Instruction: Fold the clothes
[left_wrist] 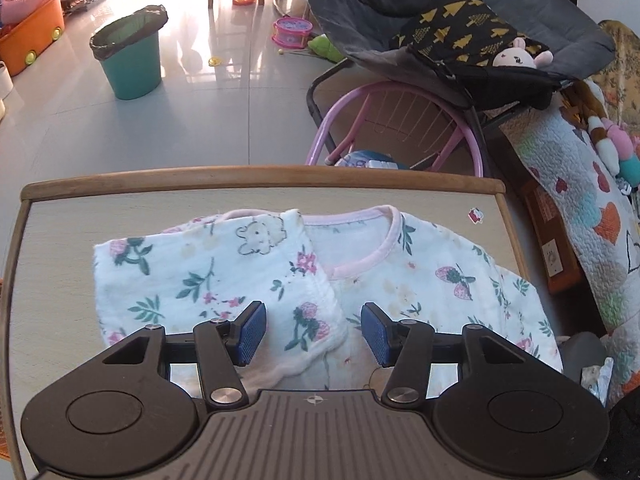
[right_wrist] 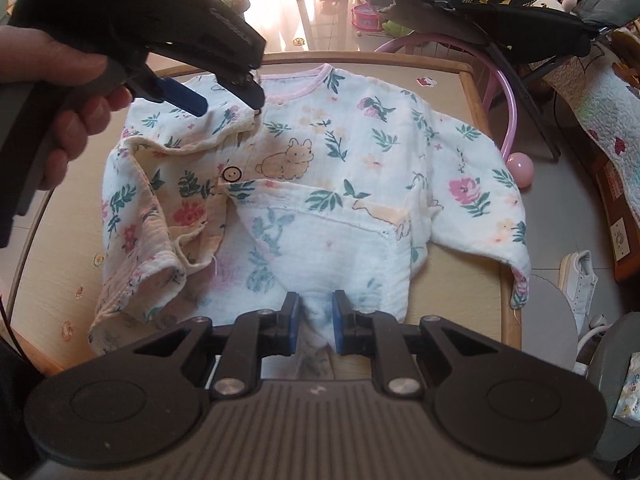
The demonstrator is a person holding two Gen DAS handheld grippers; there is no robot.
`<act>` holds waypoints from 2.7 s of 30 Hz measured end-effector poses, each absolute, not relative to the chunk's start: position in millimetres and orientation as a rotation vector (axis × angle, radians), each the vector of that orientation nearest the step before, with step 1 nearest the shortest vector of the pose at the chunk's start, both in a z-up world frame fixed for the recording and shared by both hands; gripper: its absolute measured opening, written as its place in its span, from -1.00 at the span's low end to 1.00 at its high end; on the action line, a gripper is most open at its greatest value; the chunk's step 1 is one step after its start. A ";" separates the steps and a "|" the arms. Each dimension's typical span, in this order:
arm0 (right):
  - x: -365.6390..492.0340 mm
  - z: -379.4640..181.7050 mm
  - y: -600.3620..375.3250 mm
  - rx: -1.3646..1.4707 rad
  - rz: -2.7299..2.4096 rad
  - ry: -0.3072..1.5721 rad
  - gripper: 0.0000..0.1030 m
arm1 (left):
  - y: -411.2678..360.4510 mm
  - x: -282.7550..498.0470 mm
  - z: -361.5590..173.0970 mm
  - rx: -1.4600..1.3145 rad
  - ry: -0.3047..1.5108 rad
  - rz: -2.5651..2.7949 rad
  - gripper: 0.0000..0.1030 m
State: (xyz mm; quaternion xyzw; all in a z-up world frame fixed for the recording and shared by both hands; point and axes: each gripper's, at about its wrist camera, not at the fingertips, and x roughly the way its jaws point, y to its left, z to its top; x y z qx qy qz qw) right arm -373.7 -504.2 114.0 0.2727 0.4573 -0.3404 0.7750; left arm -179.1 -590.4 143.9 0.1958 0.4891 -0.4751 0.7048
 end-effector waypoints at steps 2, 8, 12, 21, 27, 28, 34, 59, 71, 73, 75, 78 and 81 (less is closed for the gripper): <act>-373.9 114.3 -503.4 0.595 -0.730 0.984 -0.55 | -595.1 -181.9 140.5 0.446 1.087 -1.062 0.05; -371.1 114.6 -498.6 0.579 -0.723 0.981 -0.38 | -605.0 -186.9 127.7 0.497 1.110 -1.031 -0.03; -369.6 114.5 -496.6 0.569 -0.723 0.981 -0.33 | -605.3 -186.5 128.2 0.515 1.077 -1.000 -0.50; -371.6 114.1 -498.5 0.580 -0.722 0.977 -0.30 | -593.1 -172.1 136.2 0.459 1.091 -0.976 -0.78; -368.5 113.4 -500.0 0.571 -0.729 0.998 -0.30 | -578.2 -163.3 153.0 0.404 1.082 -0.987 -0.78; -368.1 113.9 -499.5 0.571 -0.732 1.002 -0.29 | -574.8 -160.5 156.3 0.397 1.079 -0.984 -0.78; -369.0 121.0 -495.6 0.575 -0.776 0.997 -0.29 | -540.2 -135.8 181.1 0.358 1.039 -0.945 -0.78; -368.5 155.2 -434.3 0.493 -0.826 1.019 -0.27 | -387.4 -37.2 197.3 0.333 1.011 -0.721 -0.78; -375.6 143.6 -429.0 0.478 -0.845 1.081 -0.26 | -354.7 -18.6 154.9 0.296 1.086 -0.708 -0.77; -381.1 141.7 -429.4 0.483 -0.843 1.084 -0.26 | -349.4 -17.8 147.4 0.289 1.094 -0.707 -0.72; -388.5 139.1 -429.9 0.489 -0.847 1.094 -0.26 | -344.4 -18.1 141.4 0.278 1.099 -0.714 -0.71; -401.4 135.6 -431.5 0.502 -0.862 1.104 -0.26 | -336.3 -18.6 135.9 0.271 1.104 -0.722 -0.71; -416.0 133.7 -434.6 0.534 -0.882 1.102 -0.26 | -324.2 -20.2 134.0 0.235 1.121 -0.741 -0.67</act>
